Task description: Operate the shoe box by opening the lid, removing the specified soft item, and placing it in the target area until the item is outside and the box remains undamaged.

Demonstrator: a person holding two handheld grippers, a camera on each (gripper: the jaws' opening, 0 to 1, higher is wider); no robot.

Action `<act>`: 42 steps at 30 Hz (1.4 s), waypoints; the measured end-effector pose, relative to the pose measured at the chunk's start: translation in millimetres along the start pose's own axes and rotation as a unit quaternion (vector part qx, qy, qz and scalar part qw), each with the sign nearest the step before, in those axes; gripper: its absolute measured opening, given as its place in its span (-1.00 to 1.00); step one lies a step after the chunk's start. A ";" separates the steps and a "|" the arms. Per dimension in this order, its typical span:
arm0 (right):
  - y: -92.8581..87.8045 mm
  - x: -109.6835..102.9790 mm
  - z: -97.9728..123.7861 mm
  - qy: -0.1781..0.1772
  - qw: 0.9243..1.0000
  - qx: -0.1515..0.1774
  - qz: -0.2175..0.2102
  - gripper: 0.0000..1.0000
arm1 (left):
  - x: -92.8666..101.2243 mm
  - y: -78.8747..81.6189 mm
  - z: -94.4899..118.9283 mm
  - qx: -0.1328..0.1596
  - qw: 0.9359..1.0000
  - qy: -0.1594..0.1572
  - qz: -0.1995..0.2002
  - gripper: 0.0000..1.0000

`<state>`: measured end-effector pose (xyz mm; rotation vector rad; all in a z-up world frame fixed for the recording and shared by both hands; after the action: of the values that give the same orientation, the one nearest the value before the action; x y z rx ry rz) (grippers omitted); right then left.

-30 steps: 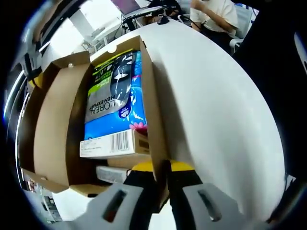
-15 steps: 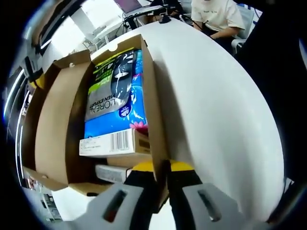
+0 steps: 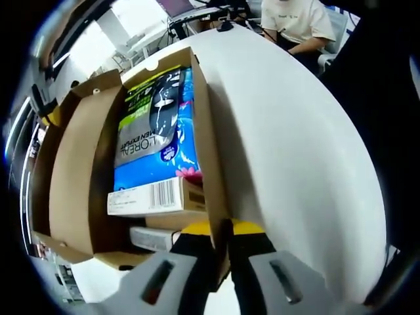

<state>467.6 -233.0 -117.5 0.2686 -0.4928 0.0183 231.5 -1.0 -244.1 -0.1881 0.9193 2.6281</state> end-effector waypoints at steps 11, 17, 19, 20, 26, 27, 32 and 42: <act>-3.0 0.8 -6.7 0.005 1.000 0.000 -0.007 -0.89 | 0.3 -0.3 0.1 -0.002 1.000 0.000 -0.001 -0.88; -3.3 -2.2 -9.9 0.004 1.000 0.003 -0.014 -0.88 | 1.9 1.1 -1.2 -0.002 1.000 -0.002 -0.005 -0.88; -3.3 -3.6 -10.6 0.004 1.000 0.003 -0.012 -0.87 | 2.1 1.4 -1.7 -0.003 1.000 -0.003 -0.005 -0.88; -3.6 -3.7 -10.9 0.003 1.000 0.003 -0.012 -0.87 | 1.7 1.2 -1.8 -0.002 1.000 -0.003 -0.005 -0.88; -5.9 -6.5 -17.0 0.002 1.000 0.000 -0.015 -0.86 | 1.7 1.4 -3.3 -0.001 1.000 -0.004 -0.004 -0.88; -6.0 -7.3 -18.0 0.003 1.000 -0.001 -0.015 -0.86 | 1.7 1.4 -3.7 -0.002 1.000 -0.004 -0.004 -0.88; -6.7 -8.2 -21.8 0.006 1.000 -0.007 -0.014 -0.85 | 2.0 1.8 -4.7 -0.002 1.000 -0.003 -0.004 -0.88; -10.3 -7.8 -27.9 0.008 1.000 -0.005 -0.016 -0.84 | 1.7 2.5 -5.1 -0.001 1.000 -0.003 -0.005 -0.88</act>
<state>474.6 -235.4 -147.4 0.2661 -0.4734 -0.0128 229.0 -5.5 -247.0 -0.1841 0.9100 2.6191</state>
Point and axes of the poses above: the point that each gripper's makers call its tool centre point, and the gripper's own axes: z roughly backward along the fingers, x roughly to its right, y roughly out of its top, the point moved 8 cm from there along z, roughly backward along the fingers, and after that the axes turned 14 degrees about x, right-handed, at the moved point
